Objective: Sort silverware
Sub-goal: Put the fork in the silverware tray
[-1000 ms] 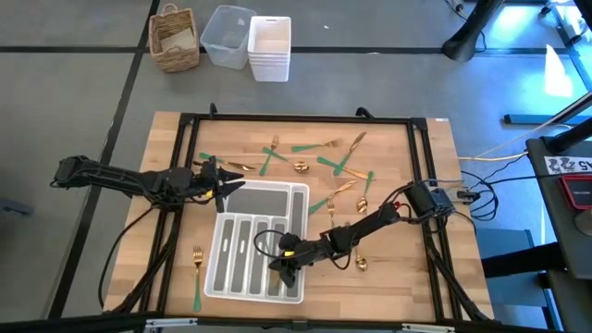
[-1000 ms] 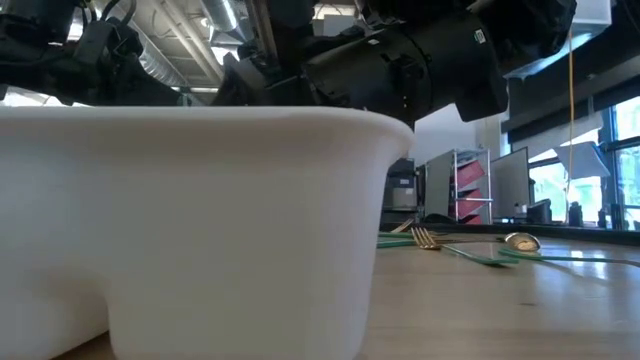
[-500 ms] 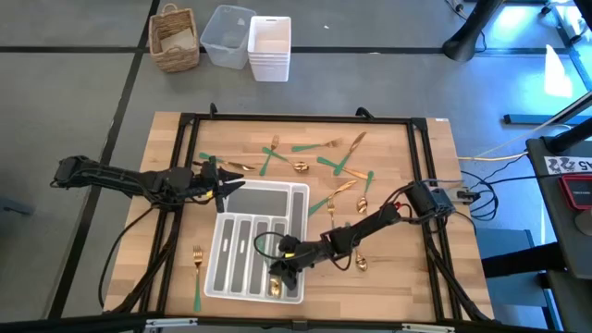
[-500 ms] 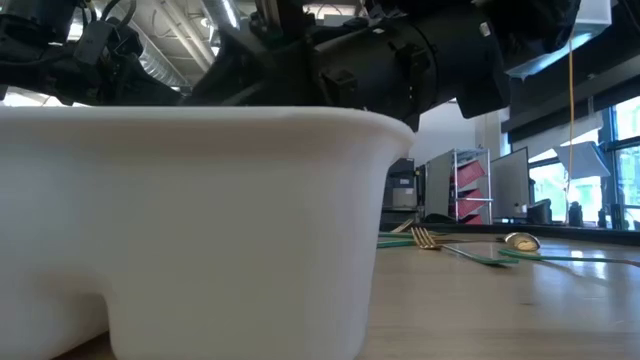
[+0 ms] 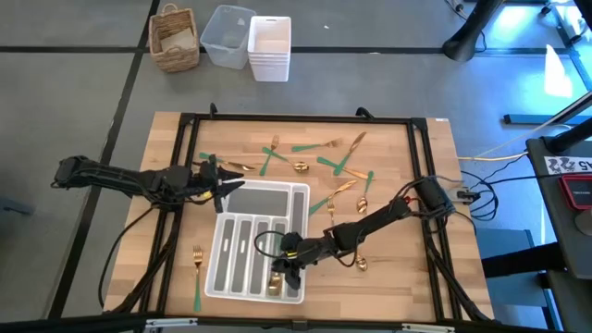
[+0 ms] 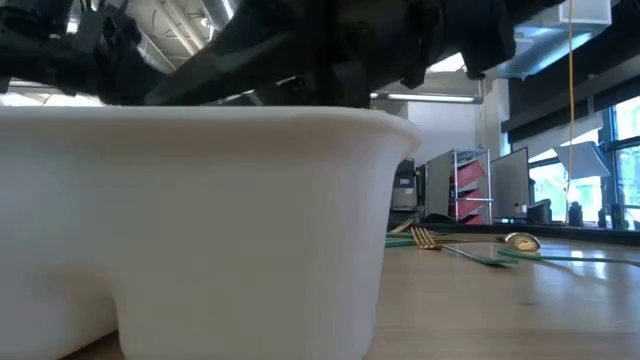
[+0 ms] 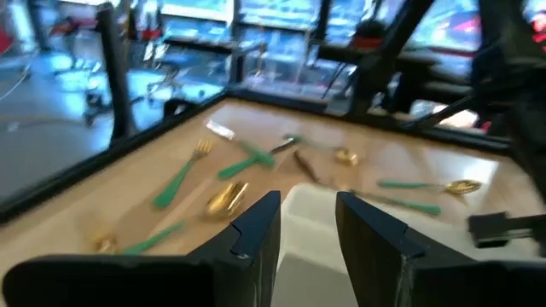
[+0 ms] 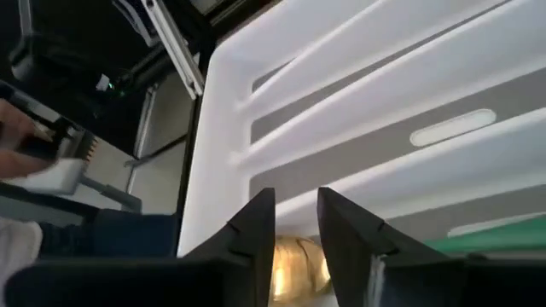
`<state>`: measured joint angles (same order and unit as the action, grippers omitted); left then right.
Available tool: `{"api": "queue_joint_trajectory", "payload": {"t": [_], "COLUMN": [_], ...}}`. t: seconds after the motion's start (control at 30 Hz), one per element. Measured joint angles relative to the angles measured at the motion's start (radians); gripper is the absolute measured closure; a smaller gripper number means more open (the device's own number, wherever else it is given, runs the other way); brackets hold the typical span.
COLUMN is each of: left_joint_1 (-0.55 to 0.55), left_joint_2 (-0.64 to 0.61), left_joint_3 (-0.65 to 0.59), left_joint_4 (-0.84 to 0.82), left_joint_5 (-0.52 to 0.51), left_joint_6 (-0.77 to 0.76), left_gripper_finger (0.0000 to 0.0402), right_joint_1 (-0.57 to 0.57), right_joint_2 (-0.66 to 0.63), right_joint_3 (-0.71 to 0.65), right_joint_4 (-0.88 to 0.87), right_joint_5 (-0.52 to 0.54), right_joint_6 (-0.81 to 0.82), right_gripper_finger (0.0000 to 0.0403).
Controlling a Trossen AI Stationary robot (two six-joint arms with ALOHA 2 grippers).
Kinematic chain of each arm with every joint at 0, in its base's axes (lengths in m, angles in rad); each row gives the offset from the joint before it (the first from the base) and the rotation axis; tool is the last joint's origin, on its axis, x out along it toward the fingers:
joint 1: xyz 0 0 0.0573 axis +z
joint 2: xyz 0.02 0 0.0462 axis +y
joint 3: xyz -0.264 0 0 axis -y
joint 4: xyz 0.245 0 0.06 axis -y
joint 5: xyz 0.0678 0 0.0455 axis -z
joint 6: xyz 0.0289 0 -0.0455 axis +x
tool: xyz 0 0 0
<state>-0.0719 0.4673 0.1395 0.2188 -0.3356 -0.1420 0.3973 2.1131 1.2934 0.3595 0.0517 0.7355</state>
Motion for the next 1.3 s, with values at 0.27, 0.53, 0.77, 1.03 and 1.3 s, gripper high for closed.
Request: {"api": "queue_joint_trajectory", "payload": {"t": [0.27, 0.53, 0.77, 1.03, 1.3], "left_joint_1": [-0.045, -0.148, -0.273, -0.419, -0.531], "left_joint_2": [-0.015, 0.070, 0.207, 0.368, 0.533], "left_joint_3": [0.228, 0.563, 0.587, 0.587, 0.587], "left_joint_4": [-0.293, -0.959, -1.149, -1.160, -1.157], "left_joint_5": [0.247, 0.275, 0.457, 0.636, 0.632], "left_joint_6": [-0.004, -0.141, -0.581, -1.087, -1.453], "left_gripper_finger": [0.0292, 0.0292, 0.0292, 0.0292, 0.0292], "right_joint_1": [-0.001, -0.034, -0.094, -0.133, -0.136], "right_joint_2": [-0.085, -0.229, -0.326, -0.412, -0.475], "right_joint_3": [0.000, 0.002, 0.002, 0.002, 0.002], "right_joint_4": [-0.052, -0.249, -0.365, -0.484, -0.609], "right_joint_5": [-0.010, 0.001, 0.031, 0.033, 0.034], "right_joint_6": [-0.151, -0.352, -0.391, -0.520, -0.585], "right_gripper_finger": [0.0315, 0.0315, 0.0315, 0.0315, 0.0315]}}
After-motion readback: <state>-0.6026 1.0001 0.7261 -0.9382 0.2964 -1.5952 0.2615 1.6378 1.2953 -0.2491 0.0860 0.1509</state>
